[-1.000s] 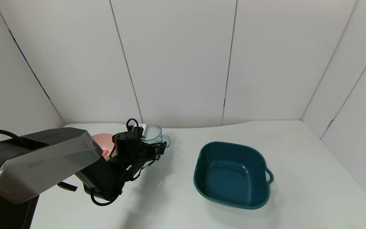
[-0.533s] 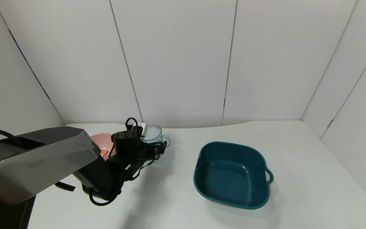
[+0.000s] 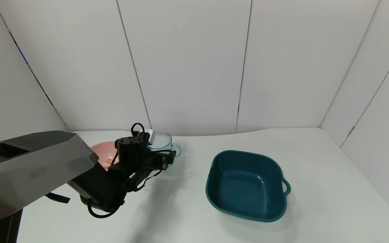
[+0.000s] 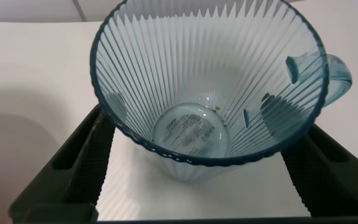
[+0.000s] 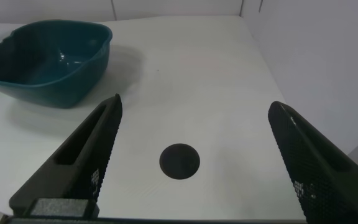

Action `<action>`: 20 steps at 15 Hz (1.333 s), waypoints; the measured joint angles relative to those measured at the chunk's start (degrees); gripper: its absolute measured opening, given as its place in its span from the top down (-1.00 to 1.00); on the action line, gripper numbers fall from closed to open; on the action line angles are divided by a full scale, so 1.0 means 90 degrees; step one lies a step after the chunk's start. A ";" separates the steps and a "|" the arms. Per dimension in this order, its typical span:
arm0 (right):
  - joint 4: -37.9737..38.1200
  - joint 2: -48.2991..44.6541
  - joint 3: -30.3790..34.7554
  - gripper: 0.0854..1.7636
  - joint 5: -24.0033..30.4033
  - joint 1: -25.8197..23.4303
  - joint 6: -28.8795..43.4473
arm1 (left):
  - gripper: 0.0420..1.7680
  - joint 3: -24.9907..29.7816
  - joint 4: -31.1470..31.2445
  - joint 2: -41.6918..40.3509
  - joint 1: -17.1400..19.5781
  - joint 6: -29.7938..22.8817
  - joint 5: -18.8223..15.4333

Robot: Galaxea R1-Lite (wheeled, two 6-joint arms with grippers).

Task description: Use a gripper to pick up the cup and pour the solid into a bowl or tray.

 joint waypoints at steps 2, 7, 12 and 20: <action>0.0001 0.0000 0.0000 -0.94 0.0000 0.0000 0.0000 | -0.92 0.0050 0.0141 -0.0150 0.0018 0.0005 0.0000; 0.0014 0.0000 0.0000 -0.94 -0.0003 0.0000 -0.0003 | -0.93 0.0332 0.0670 -0.0792 0.0049 0.0039 -0.0058; 0.0012 0.0000 0.0000 -0.94 0.0000 0.0000 0.0000 | -0.93 0.0589 0.1491 -0.1871 0.0100 0.0085 -0.0160; 0.0009 0.0000 0.0000 -0.94 -0.0003 0.0000 -0.0003 | -0.94 0.0993 0.3130 -0.4441 0.0343 0.0368 -0.0841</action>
